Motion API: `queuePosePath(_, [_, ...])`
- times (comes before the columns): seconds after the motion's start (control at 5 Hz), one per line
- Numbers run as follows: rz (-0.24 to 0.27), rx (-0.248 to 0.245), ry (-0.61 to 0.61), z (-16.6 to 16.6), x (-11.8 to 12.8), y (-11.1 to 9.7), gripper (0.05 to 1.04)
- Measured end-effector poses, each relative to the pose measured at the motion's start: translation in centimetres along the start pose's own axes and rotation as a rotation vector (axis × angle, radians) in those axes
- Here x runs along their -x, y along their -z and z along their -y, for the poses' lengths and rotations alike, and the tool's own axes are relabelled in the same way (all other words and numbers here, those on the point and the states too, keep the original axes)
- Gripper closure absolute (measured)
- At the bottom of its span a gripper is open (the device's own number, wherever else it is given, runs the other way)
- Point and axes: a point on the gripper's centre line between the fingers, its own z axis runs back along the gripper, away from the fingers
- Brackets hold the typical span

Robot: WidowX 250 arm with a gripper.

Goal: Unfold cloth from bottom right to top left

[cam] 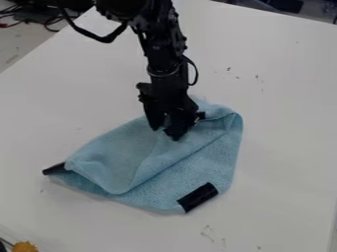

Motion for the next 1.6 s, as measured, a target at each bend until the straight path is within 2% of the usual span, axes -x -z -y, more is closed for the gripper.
queuePosePath(0.2, [-0.007,0.004,0.004,0.0,0.0,0.1,0.698])
queuePosePath(0.4, [-0.007,0.003,-0.003,0.0,0.0,0.1,0.736])
queuePosePath(0.6, [-0.014,-0.008,-0.002,-0.2,-0.2,-0.1,0.924])
queuePosePath(0.8, [-0.027,-0.029,0.023,0.5,-0.9,-0.7,1.018])
queuePosePath(1.0, [-0.052,-0.053,0.024,1.1,-0.9,-1.3,1.029])
queuePosePath(1.4, [-0.017,-0.095,0.052,0.7,-2.9,-4.2,1.029])
queuePosePath(1.6, [0.033,-0.157,0.094,-3.2,-4.4,-6.4,1.029])
